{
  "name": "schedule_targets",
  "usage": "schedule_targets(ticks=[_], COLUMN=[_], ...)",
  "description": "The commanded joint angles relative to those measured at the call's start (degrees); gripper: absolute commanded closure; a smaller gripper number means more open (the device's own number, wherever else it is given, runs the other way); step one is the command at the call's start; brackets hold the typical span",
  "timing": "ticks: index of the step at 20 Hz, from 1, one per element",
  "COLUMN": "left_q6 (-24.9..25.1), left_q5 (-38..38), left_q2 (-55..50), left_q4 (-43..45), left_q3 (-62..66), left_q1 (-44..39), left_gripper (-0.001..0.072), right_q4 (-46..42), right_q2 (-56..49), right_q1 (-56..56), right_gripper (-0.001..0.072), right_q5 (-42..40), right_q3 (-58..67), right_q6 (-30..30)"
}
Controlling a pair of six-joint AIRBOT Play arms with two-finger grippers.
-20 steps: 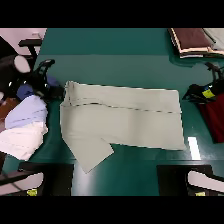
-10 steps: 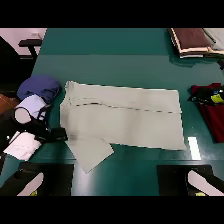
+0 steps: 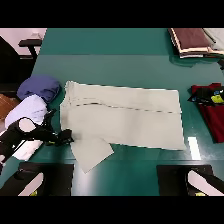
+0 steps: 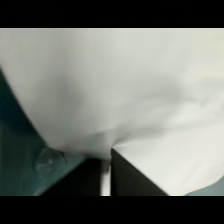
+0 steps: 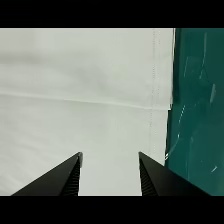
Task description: Fold the shirts.
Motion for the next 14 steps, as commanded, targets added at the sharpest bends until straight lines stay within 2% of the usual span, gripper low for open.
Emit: schedule_targets(ticks=[1,3,6,7,8,11,14], left_q6=[2.2,3.4,5.6,6.2,6.3,6.4,6.4], left_q5=[-1.3,-4.3,-8.1,-8.5,-8.3,-7.7,-7.6], left_q2=[0.2,0.5,0.5,0.5,0.5,0.5,0.5], left_q4=[-2.4,-1.9,-1.7,-1.8,-1.7,-1.7,-1.7], left_q3=[0.1,2.6,7.2,8.3,9.3,10.4,10.4], left_q1=[0.0,0.0,0.0,0.0,0.0,0.0,0.0], left_gripper=[0.0680,0.0681,0.0681,0.0681,0.0682,0.0681,0.0681], right_q4=[-0.2,-0.7,-1.8,-3.9,-5.4,-3.6,-0.2], right_q2=[0.0,0.3,4.2,5.4,5.9,4.7,1.2], right_q1=[-1.1,-4.3,-13.6,-16.9,-20.0,-25.9,-24.3], right_gripper=[0.0294,0.0294,0.0290,0.0184,0.0155,0.0158,0.0160], right_q5=[2.8,6.6,7.1,7.1,7.1,6.8,4.0], right_q3=[0.0,-1.2,-12.3,-17.0,-21.3,-31.8,-36.8], right_q6=[-0.9,-1.0,-1.1,-1.1,-1.1,-1.1,-1.1])
